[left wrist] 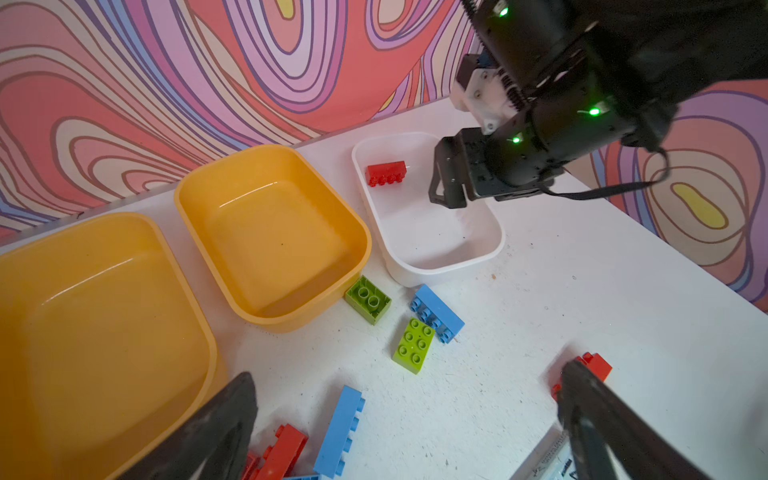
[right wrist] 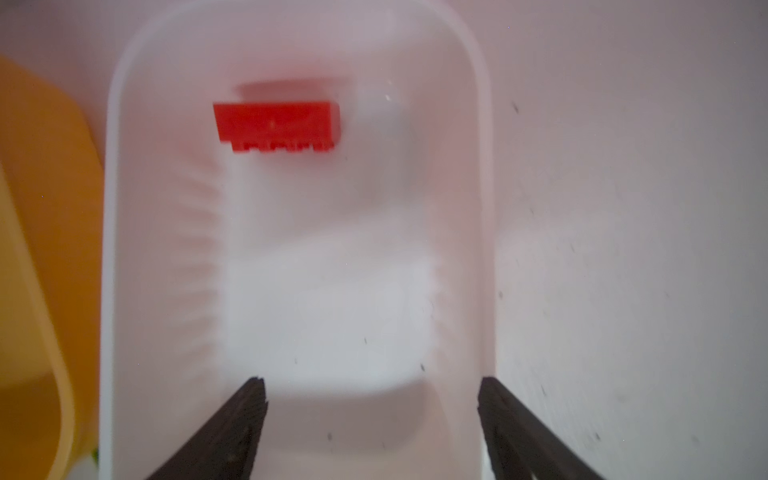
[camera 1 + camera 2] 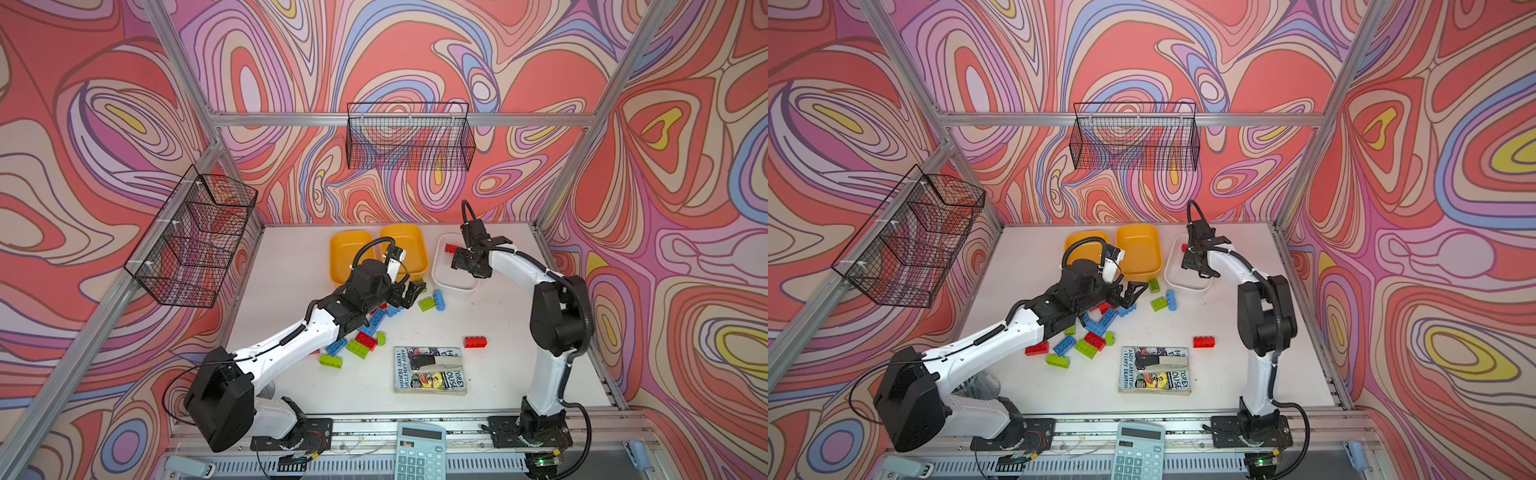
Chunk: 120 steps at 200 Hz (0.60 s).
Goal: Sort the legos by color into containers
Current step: 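Move the right gripper back to another red brick and grasp it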
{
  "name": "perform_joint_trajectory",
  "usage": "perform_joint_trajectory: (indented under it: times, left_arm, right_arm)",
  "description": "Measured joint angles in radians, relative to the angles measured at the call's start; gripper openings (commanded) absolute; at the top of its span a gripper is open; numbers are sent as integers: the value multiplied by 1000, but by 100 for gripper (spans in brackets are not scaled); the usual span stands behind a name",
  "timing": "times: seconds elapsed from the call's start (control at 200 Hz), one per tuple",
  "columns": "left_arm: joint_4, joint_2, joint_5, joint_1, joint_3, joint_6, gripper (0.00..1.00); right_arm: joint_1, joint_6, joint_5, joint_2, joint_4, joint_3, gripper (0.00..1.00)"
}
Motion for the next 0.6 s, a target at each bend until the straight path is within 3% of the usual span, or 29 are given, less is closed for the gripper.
perform_joint_trajectory:
  times: [0.29, 0.601]
  left_arm:
    - [-10, -97, -8, -123, -135, -25, 100]
    - [-34, -171, -71, -164, -187, -39, 100]
  right_arm:
    - [143, 55, -29, -378, -100, -413, 88]
    - [149, 77, -104, -520, -138, -598, 88]
